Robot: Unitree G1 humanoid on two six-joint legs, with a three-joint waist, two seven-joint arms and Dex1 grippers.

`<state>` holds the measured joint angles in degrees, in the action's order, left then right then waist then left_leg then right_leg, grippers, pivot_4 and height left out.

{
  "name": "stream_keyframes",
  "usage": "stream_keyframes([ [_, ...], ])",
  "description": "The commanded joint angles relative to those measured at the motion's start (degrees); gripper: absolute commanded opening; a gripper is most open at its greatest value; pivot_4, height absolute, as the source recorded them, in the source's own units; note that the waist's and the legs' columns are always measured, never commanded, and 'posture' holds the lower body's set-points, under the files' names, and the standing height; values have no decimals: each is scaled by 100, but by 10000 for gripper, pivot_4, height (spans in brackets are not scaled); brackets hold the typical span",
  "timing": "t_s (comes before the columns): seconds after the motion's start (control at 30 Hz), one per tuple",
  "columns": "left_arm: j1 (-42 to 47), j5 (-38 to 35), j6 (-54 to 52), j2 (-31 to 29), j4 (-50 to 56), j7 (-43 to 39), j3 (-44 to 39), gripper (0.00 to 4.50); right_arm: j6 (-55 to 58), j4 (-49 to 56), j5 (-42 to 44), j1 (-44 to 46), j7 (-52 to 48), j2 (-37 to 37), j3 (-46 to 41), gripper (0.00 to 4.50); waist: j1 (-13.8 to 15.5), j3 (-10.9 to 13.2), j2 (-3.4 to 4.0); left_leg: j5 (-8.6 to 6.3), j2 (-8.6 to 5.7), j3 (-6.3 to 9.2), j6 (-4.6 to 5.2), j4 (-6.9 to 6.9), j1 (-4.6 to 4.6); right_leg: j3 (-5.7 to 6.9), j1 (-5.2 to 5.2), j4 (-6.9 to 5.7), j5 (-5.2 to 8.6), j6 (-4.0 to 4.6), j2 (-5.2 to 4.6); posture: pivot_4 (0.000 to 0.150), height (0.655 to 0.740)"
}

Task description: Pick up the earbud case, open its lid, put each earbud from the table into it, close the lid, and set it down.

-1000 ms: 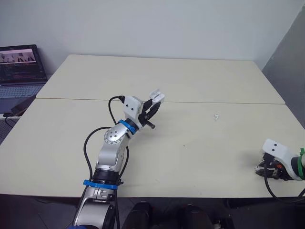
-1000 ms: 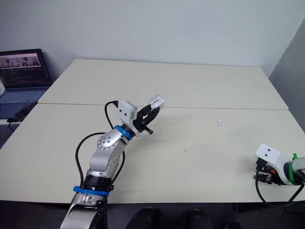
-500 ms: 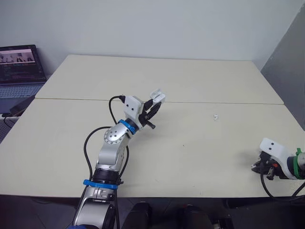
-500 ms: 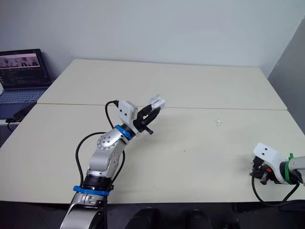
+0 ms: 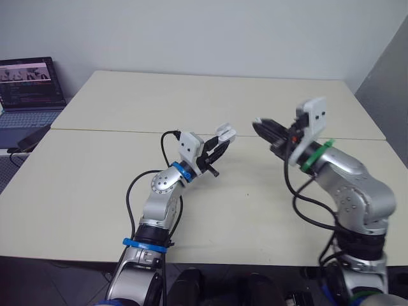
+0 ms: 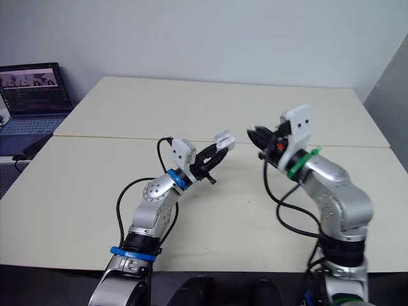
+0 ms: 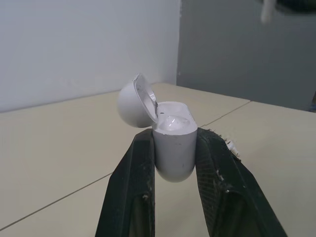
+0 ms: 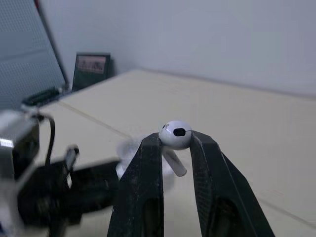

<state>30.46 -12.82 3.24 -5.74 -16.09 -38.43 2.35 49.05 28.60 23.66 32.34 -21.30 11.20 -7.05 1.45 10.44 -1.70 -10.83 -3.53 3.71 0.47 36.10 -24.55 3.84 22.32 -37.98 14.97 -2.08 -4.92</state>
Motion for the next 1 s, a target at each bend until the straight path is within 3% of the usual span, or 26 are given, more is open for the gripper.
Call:
stream_keyframes([
  [0.03, 287, -71, 180, 123, 45, -26, 49, 7534, -711, 239, -294, 5, 479, -365, 394, 4085, -15, 0, 0, 0, 0, -3, 0, 0, 0, -2, 2, -1, 0, 0, 6, 1500, 7400],
  [0.23, 440, -103, 193, 209, 6, -82, 87, 7534, -1268, -140, -466, -207, 633, -762, 883, 4085, -42, -1, 2, 0, 5, -4, 1, -3, 5, -4, 1, -6, 0, 1, 26, 1500, 7400],
  [0.5, 388, -154, 149, 175, 128, -166, 121, 7534, -1352, -477, -198, -370, 676, -999, 810, 4085, -81, -1, 3, 0, 8, -5, 1, -4, 7, -6, 2, -8, -1, 1, 31, 1500, 7400],
  [1.0, 368, -209, 101, 158, 217, -154, 122, 7534, -1240, -614, -100, -516, 722, -868, 717, 4085, -96, -1, 3, 0, 9, -4, 1, -5, 7, -5, 2, -8, -1, 1, 31, 1500, 7400],
])
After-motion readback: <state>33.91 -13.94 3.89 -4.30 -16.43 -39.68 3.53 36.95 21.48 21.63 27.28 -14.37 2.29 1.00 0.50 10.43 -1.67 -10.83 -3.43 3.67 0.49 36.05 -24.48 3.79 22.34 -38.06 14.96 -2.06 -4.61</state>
